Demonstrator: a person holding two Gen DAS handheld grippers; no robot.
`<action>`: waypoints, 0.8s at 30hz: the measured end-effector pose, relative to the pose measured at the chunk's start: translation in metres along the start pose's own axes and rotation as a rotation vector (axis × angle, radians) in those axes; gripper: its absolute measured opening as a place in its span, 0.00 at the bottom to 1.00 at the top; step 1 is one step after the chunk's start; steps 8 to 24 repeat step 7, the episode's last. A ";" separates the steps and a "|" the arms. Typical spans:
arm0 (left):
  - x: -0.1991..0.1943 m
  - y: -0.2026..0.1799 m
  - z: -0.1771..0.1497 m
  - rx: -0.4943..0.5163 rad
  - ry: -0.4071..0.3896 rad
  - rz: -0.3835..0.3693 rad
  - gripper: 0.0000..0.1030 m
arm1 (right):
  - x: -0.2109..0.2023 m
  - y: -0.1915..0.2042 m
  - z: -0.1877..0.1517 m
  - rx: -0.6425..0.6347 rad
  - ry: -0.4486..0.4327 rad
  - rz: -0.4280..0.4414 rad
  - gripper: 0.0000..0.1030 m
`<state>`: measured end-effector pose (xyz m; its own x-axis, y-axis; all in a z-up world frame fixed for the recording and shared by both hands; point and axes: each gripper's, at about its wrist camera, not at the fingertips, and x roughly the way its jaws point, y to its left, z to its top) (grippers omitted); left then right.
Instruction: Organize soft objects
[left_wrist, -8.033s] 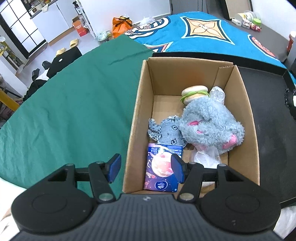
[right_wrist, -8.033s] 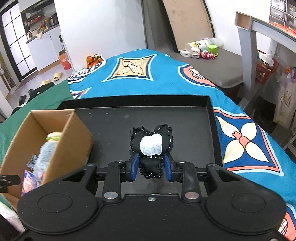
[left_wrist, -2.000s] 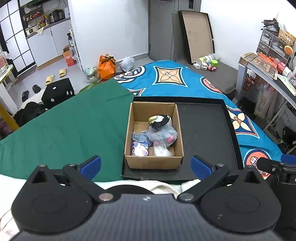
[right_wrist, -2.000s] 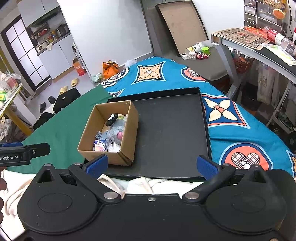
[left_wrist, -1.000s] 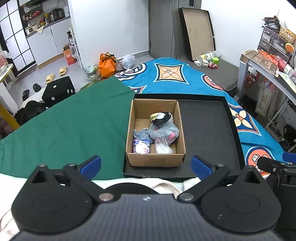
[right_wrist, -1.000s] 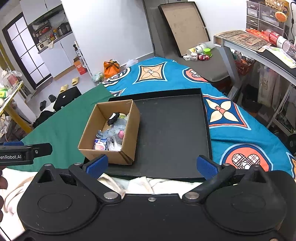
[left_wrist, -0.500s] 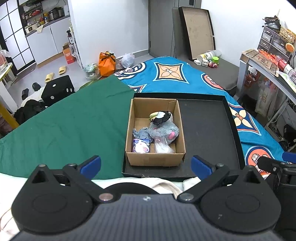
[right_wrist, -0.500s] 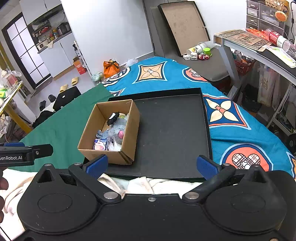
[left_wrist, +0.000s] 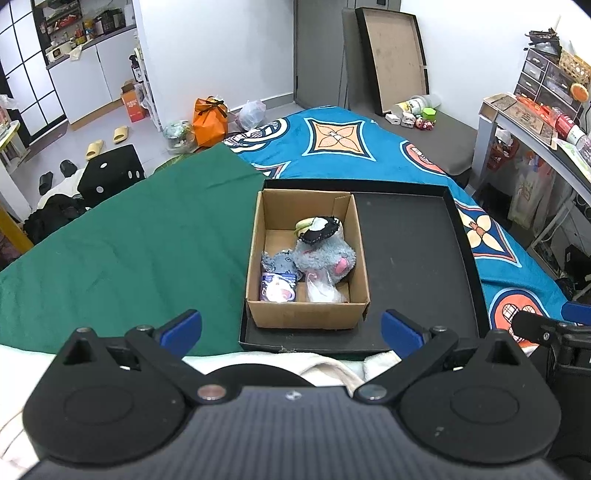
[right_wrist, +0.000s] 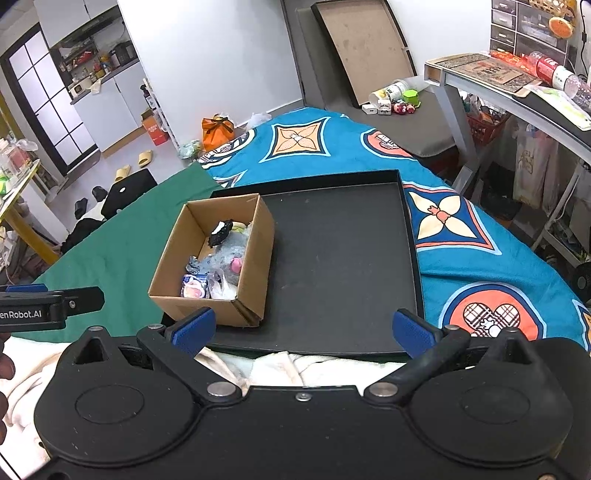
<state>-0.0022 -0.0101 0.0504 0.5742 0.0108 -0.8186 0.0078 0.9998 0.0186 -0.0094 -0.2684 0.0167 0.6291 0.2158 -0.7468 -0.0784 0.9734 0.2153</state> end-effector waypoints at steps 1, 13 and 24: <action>0.000 0.000 0.000 0.000 0.000 0.000 1.00 | 0.001 0.000 0.000 0.002 0.002 0.000 1.00; 0.006 0.001 0.003 0.000 0.012 -0.007 1.00 | 0.005 0.001 0.001 0.004 0.012 -0.003 1.00; 0.006 0.001 0.003 0.000 0.012 -0.007 1.00 | 0.005 0.001 0.001 0.004 0.012 -0.003 1.00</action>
